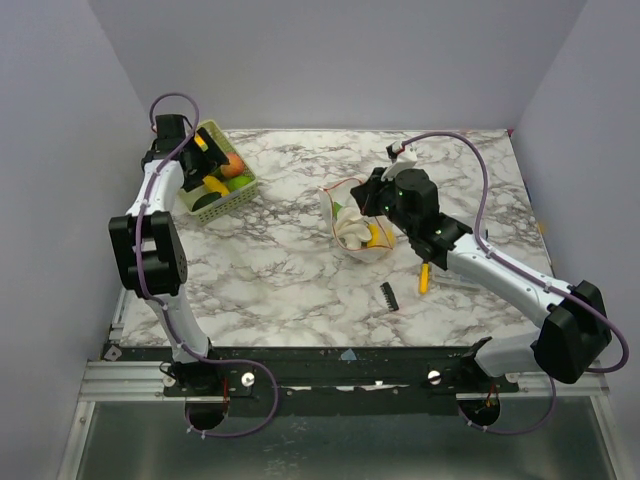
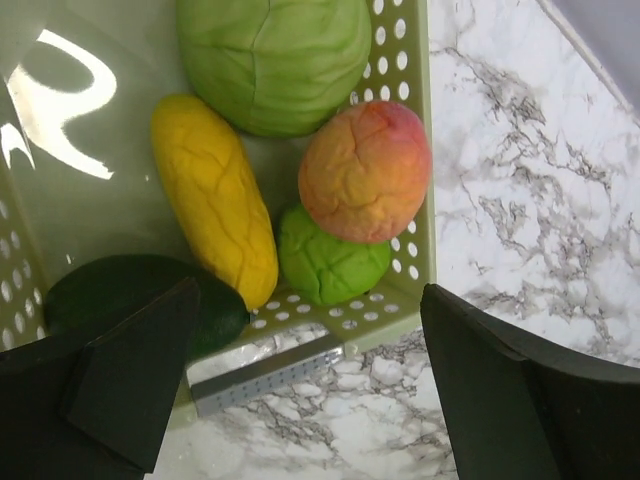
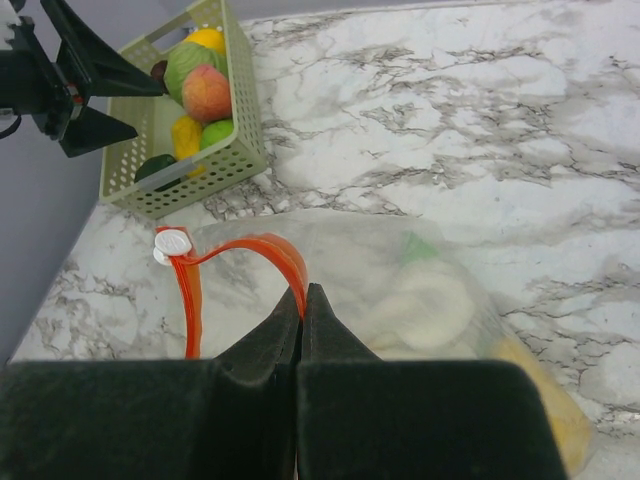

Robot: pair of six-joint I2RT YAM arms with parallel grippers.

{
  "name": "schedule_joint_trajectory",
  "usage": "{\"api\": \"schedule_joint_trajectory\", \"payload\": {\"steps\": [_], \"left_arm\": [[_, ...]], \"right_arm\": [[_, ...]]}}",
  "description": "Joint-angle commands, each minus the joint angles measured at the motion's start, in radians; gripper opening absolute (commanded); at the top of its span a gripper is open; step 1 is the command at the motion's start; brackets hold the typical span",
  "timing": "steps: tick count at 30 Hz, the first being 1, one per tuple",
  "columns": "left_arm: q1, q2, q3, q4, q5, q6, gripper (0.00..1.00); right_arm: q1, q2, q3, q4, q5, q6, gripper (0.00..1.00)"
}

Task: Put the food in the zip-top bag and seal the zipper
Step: Pick up the fake fruit from the bin.

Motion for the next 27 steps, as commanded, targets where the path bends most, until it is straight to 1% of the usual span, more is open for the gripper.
{"api": "schedule_joint_trajectory", "payload": {"steps": [1,3,7,10,17,22,27], "left_arm": [[0.010,0.104,0.101,0.038,0.034,-0.038,0.95],[0.014,0.144,0.129,0.040,0.062,-0.059,0.95],[0.015,0.181,0.134,0.089,0.107,-0.103,0.91],[0.015,0.214,0.151,0.111,0.153,-0.136,0.85],[0.015,0.244,0.158,0.142,0.209,-0.177,0.74],[0.014,0.242,0.170,0.130,0.218,-0.161,0.57],[0.015,0.178,0.151,0.104,0.178,-0.101,0.39]], "right_arm": [[0.004,-0.005,-0.011,0.033,0.009,-0.018,0.01],[0.003,-0.004,-0.011,0.033,0.006,-0.017,0.01],[0.003,-0.003,-0.011,0.032,0.006,-0.017,0.01],[0.003,-0.002,-0.012,0.033,0.005,-0.016,0.01],[0.002,-0.002,-0.012,0.033,-0.002,-0.013,0.01],[0.003,-0.004,-0.011,0.032,-0.007,-0.012,0.01],[0.002,-0.016,-0.009,0.027,-0.006,-0.013,0.01]]}}
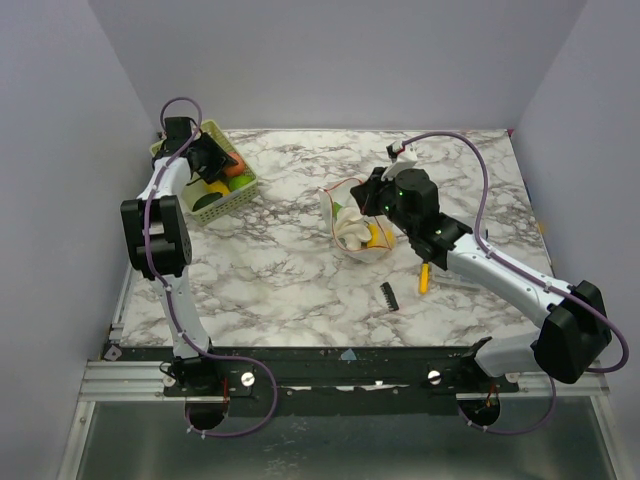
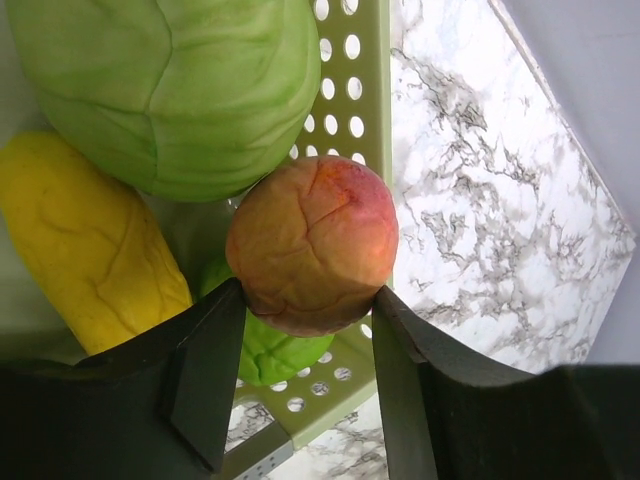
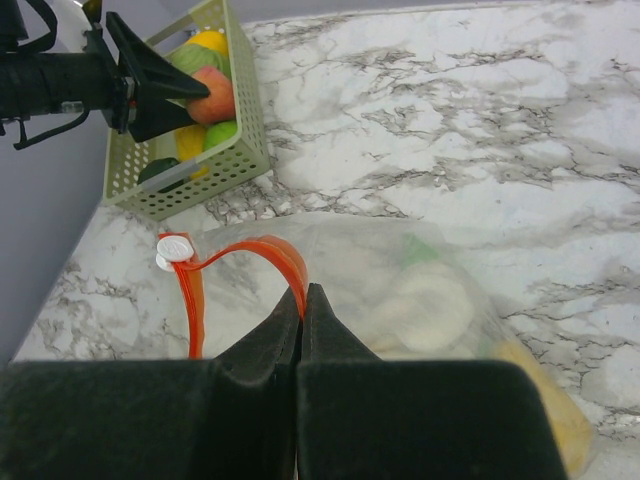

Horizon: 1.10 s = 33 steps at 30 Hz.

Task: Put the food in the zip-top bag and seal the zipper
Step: Pick up the fake fruit from the bin, then place the fake fruit in the zipper food storage bag.

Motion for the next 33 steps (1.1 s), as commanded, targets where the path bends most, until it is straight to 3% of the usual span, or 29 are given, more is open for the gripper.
{"api": "schedule_joint_trajectory", "payload": {"steps": [1,6,17,27,33], "left_arm": [[0.006,-0.073,0.010,-0.005,-0.012,0.064,0.36],[0.005,-0.202,-0.062,-0.001,-0.023,0.094,0.26],[-0.060,-0.555,-0.335,-0.026,0.093,0.103,0.23],[-0.323,-0.899,-0.500,-0.090,0.222,0.187,0.23],[-0.500,-0.993,-0.502,-0.060,0.230,0.172,0.23]], "right_arm": [[0.004,-0.018,-0.009,0.021,-0.004,-0.013,0.01],[0.004,-0.019,-0.009,0.021,-0.016,-0.007,0.01],[0.003,-0.025,-0.004,0.018,-0.040,0.011,0.00],[0.003,-0.017,-0.002,0.017,-0.026,0.004,0.01],[0.003,-0.006,0.003,0.025,-0.041,0.008,0.01]]}}
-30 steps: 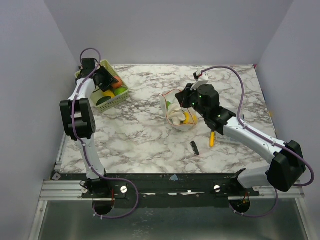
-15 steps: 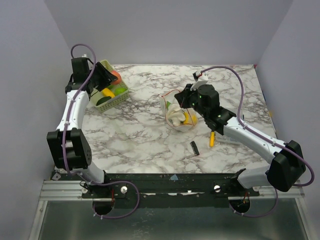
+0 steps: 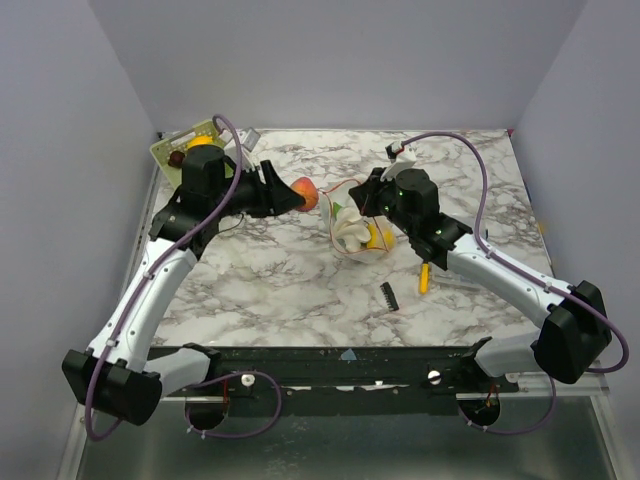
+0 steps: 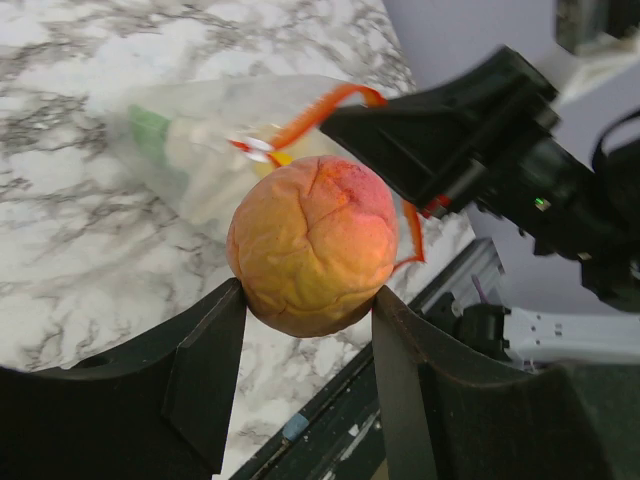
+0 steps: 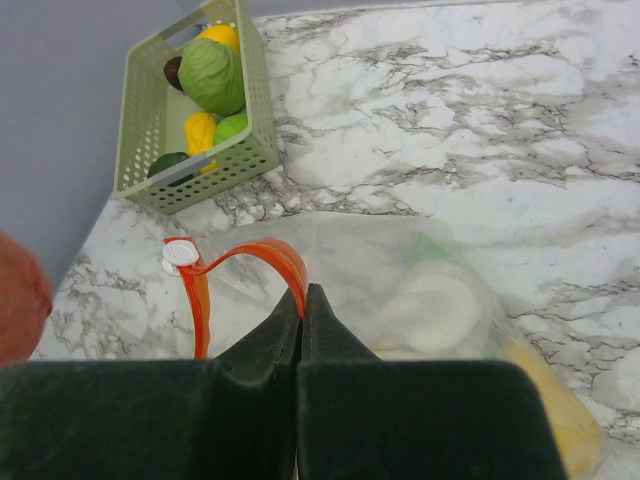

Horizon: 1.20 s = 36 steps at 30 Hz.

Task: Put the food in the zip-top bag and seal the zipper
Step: Place the fake fruit in the zipper food storage bag.

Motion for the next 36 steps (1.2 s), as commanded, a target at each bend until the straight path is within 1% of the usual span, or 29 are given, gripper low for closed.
{"api": "schedule_joint_trajectory", "payload": {"steps": [1,8,12,20,22,24,25,26,27,30,33,36], "left_arm": [[-0.114,-0.057,-0.003,0.037,0.039,0.001,0.23],[-0.247,0.018,-0.023,0.094,0.025,-0.034,0.22],[-0.302,0.068,-0.018,0.111,0.004,-0.044,0.21],[-0.323,0.134,-0.018,0.103,-0.012,-0.055,0.20],[-0.327,0.149,-0.013,0.104,-0.001,-0.061,0.27],[-0.331,0.158,-0.010,0.103,-0.003,-0.063,0.39],[-0.333,0.159,-0.009,0.104,-0.008,-0.065,0.51],[-0.334,0.160,-0.009,0.103,-0.017,-0.066,0.59],[-0.334,0.160,-0.006,0.103,-0.026,-0.067,0.65],[-0.334,0.169,0.009,0.100,-0.031,-0.064,0.74],[-0.334,0.174,0.022,0.095,-0.028,-0.057,0.78],[-0.334,0.176,0.039,0.073,-0.047,-0.040,0.80]], "right_arm": [[0.004,-0.005,0.004,0.024,-0.015,0.004,0.01],[0.003,-0.018,0.003,0.023,0.000,0.001,0.00],[0.003,-0.017,0.002,0.024,0.009,-0.002,0.01],[0.004,-0.023,-0.004,0.032,0.018,-0.004,0.00],[0.004,-0.028,-0.008,0.032,0.020,-0.006,0.01],[0.003,-0.031,-0.015,0.032,0.017,-0.006,0.01],[0.002,-0.031,-0.014,0.032,0.013,-0.005,0.01],[0.002,-0.031,-0.016,0.032,0.009,-0.005,0.00],[0.004,-0.032,-0.018,0.033,0.008,-0.005,0.01],[0.004,-0.035,-0.022,0.034,0.014,-0.005,0.01],[0.003,-0.034,-0.026,0.038,0.016,-0.008,0.01],[0.003,-0.040,-0.029,0.038,0.024,-0.011,0.01]]}}
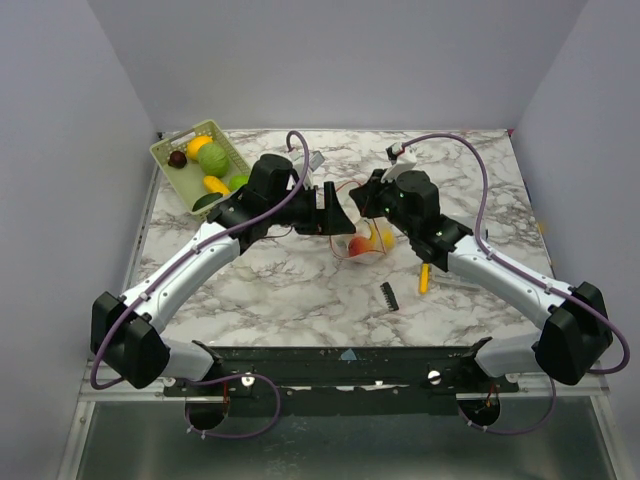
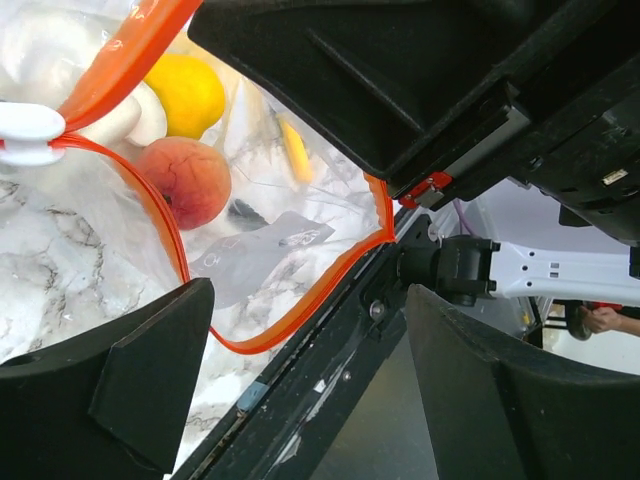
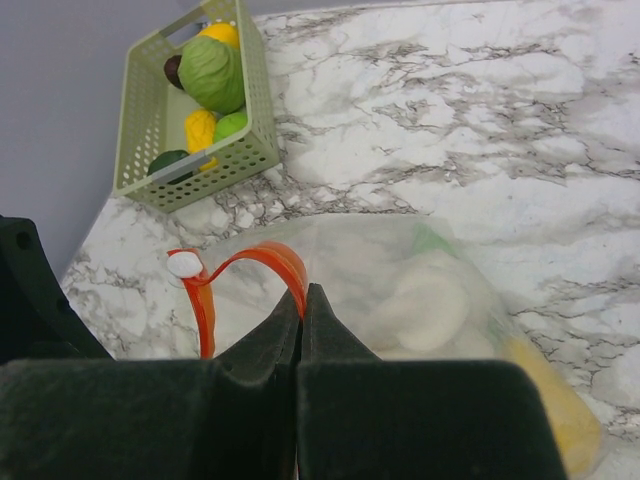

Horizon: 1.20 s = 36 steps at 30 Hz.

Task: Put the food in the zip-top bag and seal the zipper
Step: Place the fake fruit in the zipper food storage bag, then pick up the fake fruit from the bin.

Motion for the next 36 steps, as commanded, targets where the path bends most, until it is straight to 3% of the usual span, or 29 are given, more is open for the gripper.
{"api": "schedule_joint_trajectory", "payload": {"steps": [1,12,21,25,30,36], "left_arm": [[-0.004,0.007,0.054,-0.016,-0.045,0.033,0.80],[0.032,-0.062,0.062,-0.097,-0.222,0.127,0.84],[0.398,-0.082,0.038,-0.222,-0.464,0.171,0.90],[0.504,0.063,0.155,-0.320,-0.572,0.236,0.90],[0.587,0.283,0.376,-0.470,-0.610,0.235,0.88],[0.656,0.523,0.550,-0.490,-0.608,0.225,0.87]], "right_arm": [[0.002,-0.031,-0.017,0.032,0.028,-0.012,0.01],[0.004,-0.014,-0.022,0.036,0.023,-0.011,0.01],[0.003,-0.017,-0.028,0.043,0.014,-0.010,0.01],[0.003,-0.020,-0.031,0.045,0.013,-0.010,0.00],[0.003,-0.027,-0.039,0.049,0.018,-0.014,0.01],[0.003,-0.034,-0.049,0.053,0.010,-0.015,0.01]]}}
